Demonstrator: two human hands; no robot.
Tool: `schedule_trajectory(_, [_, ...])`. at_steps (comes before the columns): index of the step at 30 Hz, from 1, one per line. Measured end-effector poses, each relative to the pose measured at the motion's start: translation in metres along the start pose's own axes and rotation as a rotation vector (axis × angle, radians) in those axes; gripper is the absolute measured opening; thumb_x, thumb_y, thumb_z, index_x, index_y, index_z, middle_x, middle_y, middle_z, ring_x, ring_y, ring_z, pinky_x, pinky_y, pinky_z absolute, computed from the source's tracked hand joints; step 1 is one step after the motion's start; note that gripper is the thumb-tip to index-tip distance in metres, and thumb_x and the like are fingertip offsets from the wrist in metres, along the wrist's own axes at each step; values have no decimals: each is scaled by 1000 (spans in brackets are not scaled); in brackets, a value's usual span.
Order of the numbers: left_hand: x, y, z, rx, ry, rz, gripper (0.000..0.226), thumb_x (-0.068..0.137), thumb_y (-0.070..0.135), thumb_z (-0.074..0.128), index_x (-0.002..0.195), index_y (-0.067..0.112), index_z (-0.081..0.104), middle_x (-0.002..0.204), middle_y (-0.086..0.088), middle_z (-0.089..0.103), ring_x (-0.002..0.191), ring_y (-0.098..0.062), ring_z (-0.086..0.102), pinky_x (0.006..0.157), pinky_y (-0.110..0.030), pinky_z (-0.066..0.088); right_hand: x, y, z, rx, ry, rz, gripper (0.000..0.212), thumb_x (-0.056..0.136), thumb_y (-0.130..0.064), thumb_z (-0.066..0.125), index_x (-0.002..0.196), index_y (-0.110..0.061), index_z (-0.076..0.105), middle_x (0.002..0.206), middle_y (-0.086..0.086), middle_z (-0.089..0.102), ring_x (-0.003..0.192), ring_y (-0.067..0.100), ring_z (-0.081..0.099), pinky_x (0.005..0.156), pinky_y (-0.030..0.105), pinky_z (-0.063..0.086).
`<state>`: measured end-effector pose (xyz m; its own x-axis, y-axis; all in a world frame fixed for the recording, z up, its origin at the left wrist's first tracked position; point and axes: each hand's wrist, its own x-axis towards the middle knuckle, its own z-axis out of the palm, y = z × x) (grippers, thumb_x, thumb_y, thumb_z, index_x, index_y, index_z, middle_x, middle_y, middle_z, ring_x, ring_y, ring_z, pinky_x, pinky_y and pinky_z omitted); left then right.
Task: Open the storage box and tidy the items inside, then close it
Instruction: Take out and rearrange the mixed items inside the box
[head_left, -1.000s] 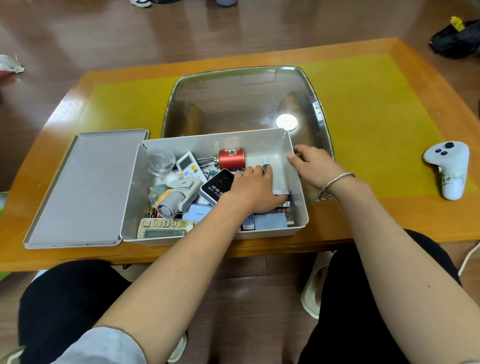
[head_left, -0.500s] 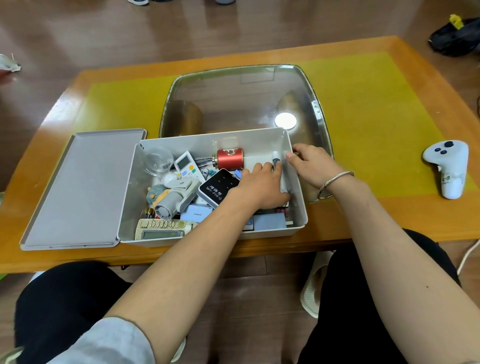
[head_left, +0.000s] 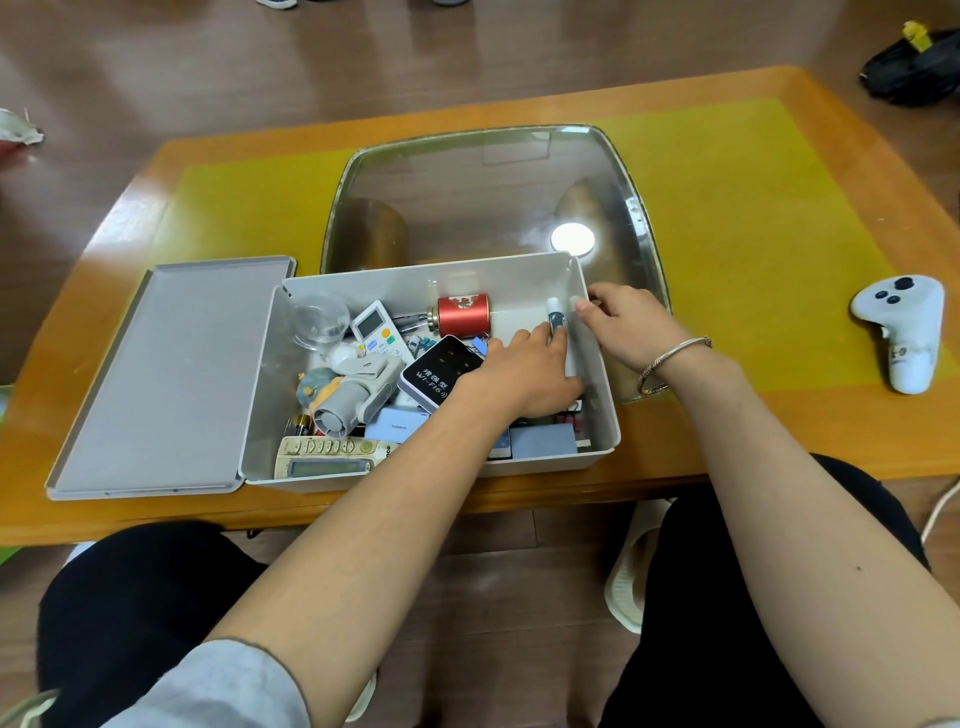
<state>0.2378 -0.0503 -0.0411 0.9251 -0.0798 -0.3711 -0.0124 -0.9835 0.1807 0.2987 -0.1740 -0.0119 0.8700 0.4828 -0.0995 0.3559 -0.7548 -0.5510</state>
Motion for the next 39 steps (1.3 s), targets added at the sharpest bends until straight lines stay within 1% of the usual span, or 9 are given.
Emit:
schedule_trajectory(5, [-1, 0, -1, 22, -10, 6, 74, 95, 49, 35, 153, 13, 5, 158, -9, 13, 140, -31, 19, 109, -52, 21, -1, -1, 0, 13, -14, 9, 30, 100, -25, 38, 100, -3, 59, 87, 14, 59, 77, 25, 50, 65, 27, 31])
schedule_trajectory(14, [-4, -1, -9, 7, 20, 1, 64, 99, 39, 31, 153, 14, 9, 157, -8, 15, 138, -30, 22, 105, -51, 25, 1, -1, 1, 28, -29, 26, 28, 100, -24, 38, 98, -4, 57, 82, 10, 52, 77, 24, 48, 66, 28, 30])
schedule_trajectory(20, [-17, -7, -15, -25, 116, 45, 51, 99, 35, 31, 146, 15, 31, 148, -9, 33, 131, -30, 33, 101, -49, 30, 5, 1, 6, -4, 12, 38, 25, 99, -24, 37, 86, -8, 52, 81, 14, 54, 78, 31, 50, 65, 29, 30])
schedule_trajectory(22, [-24, -13, -20, -32, 181, 67, 47, 99, 36, 33, 141, 14, 39, 143, -8, 40, 127, -28, 38, 99, -48, 34, 6, 0, 10, -7, 57, 34, 23, 99, -23, 38, 94, -8, 54, 90, 16, 58, 88, 34, 55, 68, 32, 36])
schedule_trajectory(24, [-32, -21, -26, -45, 251, 91, 44, 99, 34, 37, 137, 14, 44, 139, -7, 45, 125, -26, 42, 100, -45, 37, 4, -2, 14, -55, 127, 2, 27, 98, -20, 41, 120, -7, 51, 117, 16, 56, 108, 33, 52, 87, 40, 43])
schedule_trajectory(26, [-41, -31, -33, -73, 325, 100, 41, 98, 31, 41, 135, 14, 47, 136, -5, 49, 124, -25, 44, 101, -42, 38, 3, -5, 16, -132, 233, -59, 39, 95, -17, 48, 133, -8, 44, 136, 13, 44, 124, 32, 41, 104, 46, 35])
schedule_trajectory(30, [-61, -60, -43, -117, 460, 53, 35, 97, 27, 44, 129, 17, 53, 130, -3, 55, 122, -23, 46, 100, -38, 36, -6, -16, 13, -170, 344, -198, 41, 90, -14, 57, 131, -10, 50, 142, 12, 41, 133, 29, 32, 112, 39, 24])
schedule_trajectory(35, [-80, -104, -47, -152, 516, -98, 33, 97, 26, 47, 128, 17, 54, 129, -4, 57, 121, -24, 47, 102, -41, 36, -14, -37, 22, -145, 95, -352, 25, 91, -12, 56, 115, -15, 63, 124, 4, 59, 115, 20, 49, 102, 32, 35])
schedule_trajectory(39, [-88, -131, -39, -161, 463, -204, 34, 98, 28, 45, 129, 18, 54, 132, -5, 55, 123, -24, 46, 102, -43, 36, -16, -55, 34, -78, -92, -276, 24, 94, -26, 53, 116, -20, 61, 115, 2, 64, 98, 15, 58, 89, 27, 43])
